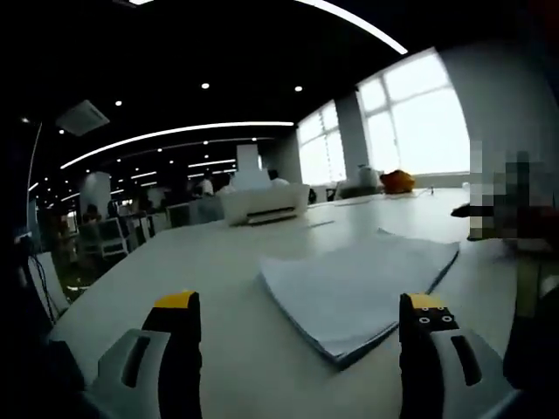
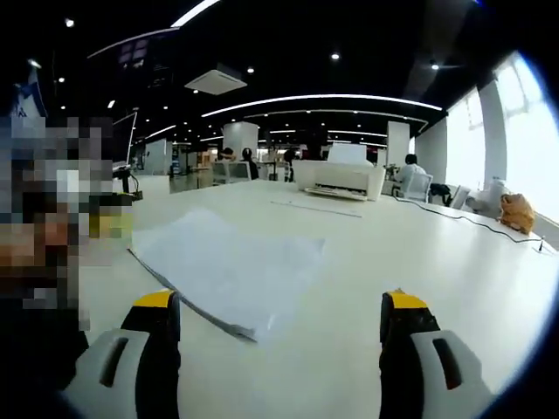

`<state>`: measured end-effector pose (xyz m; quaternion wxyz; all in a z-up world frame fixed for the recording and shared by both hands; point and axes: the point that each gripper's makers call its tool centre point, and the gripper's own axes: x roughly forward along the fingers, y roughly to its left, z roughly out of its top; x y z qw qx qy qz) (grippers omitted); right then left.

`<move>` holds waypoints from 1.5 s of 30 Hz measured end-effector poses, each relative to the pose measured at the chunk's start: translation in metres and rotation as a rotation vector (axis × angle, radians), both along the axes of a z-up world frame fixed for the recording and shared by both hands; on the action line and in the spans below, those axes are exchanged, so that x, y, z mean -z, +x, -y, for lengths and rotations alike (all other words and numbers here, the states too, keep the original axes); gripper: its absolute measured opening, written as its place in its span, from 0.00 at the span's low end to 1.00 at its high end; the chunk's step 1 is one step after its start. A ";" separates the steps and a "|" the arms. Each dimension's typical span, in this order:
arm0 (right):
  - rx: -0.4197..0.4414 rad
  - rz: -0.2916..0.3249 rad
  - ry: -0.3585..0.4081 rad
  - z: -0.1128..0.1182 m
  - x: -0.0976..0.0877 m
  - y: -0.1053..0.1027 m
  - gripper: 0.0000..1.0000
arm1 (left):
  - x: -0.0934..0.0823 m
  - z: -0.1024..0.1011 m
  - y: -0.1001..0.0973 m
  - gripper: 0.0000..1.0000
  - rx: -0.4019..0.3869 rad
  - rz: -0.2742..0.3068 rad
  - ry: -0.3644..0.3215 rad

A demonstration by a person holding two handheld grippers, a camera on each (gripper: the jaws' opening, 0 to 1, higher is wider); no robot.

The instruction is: Organize the stack of printing papers by aligning and flattening the scattered papers on the table

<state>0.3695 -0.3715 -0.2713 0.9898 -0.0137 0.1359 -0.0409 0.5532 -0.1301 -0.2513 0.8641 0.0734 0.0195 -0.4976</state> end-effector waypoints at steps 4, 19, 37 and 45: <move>0.009 0.021 -0.012 -0.002 -0.010 -0.012 0.90 | -0.004 -0.009 -0.008 0.97 -0.001 -0.001 0.005; 0.009 0.055 0.021 -0.003 -0.030 -0.044 0.90 | -0.018 -0.038 -0.027 0.96 -0.005 -0.018 0.030; -0.018 0.018 -0.002 -0.012 -0.058 -0.083 0.90 | -0.046 -0.071 -0.058 0.97 0.002 -0.006 0.068; -0.037 -0.002 -0.012 -0.017 -0.063 -0.089 0.90 | -0.046 -0.078 -0.063 0.97 0.017 -0.024 0.084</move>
